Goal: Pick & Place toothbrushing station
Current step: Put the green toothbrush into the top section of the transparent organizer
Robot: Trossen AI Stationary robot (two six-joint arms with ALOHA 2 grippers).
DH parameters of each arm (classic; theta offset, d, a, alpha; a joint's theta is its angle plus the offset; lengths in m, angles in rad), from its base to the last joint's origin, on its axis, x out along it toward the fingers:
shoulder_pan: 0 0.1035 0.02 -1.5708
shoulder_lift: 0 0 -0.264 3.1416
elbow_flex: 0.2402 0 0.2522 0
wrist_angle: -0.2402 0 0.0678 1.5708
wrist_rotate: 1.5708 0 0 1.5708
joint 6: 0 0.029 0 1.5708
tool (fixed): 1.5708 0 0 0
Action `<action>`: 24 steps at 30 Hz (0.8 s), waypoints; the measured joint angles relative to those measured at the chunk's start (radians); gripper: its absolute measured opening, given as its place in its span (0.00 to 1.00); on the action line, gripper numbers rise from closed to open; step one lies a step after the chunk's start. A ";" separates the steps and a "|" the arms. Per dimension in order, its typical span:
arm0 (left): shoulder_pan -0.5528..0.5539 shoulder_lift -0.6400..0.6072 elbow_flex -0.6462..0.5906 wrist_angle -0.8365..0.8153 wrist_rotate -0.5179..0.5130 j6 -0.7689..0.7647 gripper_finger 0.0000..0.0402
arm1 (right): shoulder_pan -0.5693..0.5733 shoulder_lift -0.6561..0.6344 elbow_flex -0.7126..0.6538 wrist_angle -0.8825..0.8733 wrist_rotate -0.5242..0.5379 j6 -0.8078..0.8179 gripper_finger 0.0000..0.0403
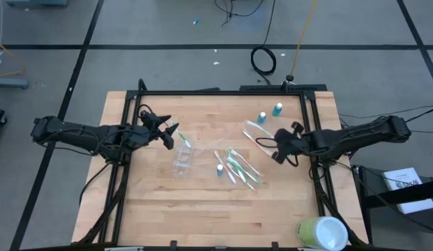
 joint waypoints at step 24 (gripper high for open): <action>0.000 0.000 0.000 0.001 0.000 -0.013 0.59 | -0.010 -0.261 -0.278 0.494 -0.204 -0.277 0.04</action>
